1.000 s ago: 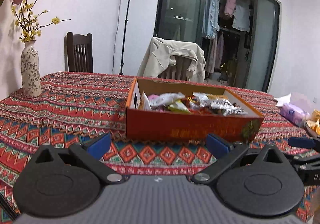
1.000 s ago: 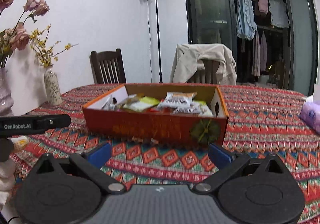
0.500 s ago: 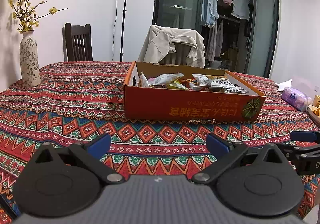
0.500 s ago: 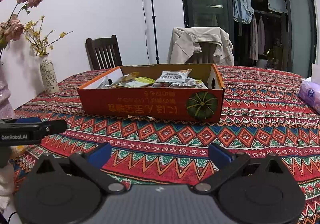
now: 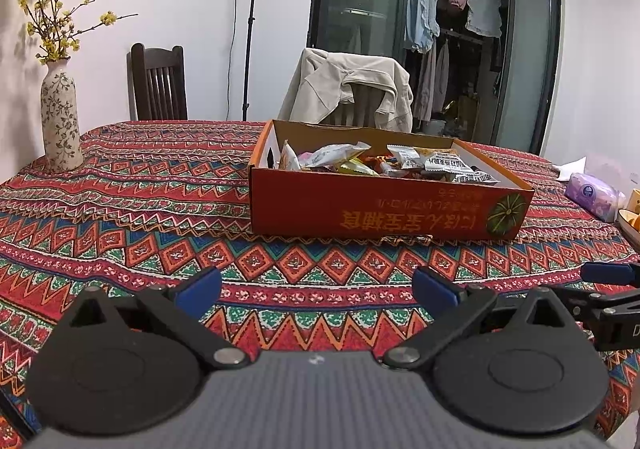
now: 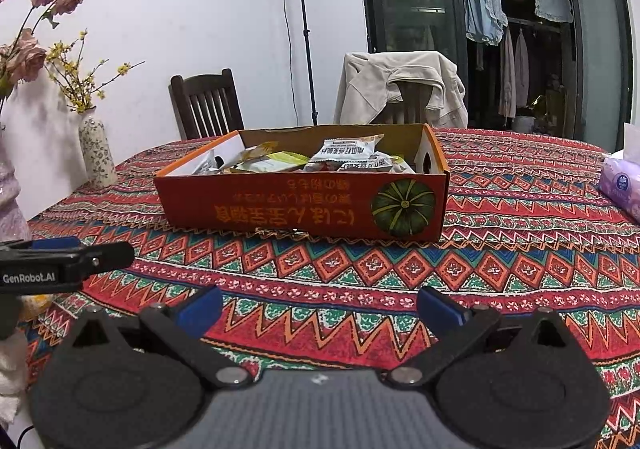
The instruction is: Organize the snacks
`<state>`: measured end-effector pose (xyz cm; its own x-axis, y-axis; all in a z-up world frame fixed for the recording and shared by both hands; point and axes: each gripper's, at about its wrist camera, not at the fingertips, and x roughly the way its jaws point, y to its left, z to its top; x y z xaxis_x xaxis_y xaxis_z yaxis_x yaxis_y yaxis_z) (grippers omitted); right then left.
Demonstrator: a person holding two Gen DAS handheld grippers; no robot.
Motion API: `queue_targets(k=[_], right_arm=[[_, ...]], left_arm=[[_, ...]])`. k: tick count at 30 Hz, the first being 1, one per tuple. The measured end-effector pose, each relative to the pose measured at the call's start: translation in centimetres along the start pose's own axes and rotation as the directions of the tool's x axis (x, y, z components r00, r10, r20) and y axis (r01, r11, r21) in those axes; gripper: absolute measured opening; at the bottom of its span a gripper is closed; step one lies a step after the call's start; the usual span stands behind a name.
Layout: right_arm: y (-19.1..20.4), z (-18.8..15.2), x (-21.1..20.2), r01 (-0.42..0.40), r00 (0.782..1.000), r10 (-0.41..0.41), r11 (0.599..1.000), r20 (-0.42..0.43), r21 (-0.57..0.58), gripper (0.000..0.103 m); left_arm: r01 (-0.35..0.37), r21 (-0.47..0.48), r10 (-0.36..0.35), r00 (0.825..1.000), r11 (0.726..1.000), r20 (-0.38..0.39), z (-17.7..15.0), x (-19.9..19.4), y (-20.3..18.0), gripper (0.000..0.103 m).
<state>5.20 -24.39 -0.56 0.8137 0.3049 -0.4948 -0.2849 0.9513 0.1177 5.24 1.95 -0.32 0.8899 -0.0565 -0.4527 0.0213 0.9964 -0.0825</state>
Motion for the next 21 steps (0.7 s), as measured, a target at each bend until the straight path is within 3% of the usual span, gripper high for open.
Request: queue_targets(k=[21], right_arm=[[0.01,-0.07,0.05,-0.002,1.0,0.002,1.0,0.001,0.0,0.103]], left_arm=[[0.001,0.001,-0.001,1.0,1.0,-0.006,-0.16,0.15,-0.04,0.103]])
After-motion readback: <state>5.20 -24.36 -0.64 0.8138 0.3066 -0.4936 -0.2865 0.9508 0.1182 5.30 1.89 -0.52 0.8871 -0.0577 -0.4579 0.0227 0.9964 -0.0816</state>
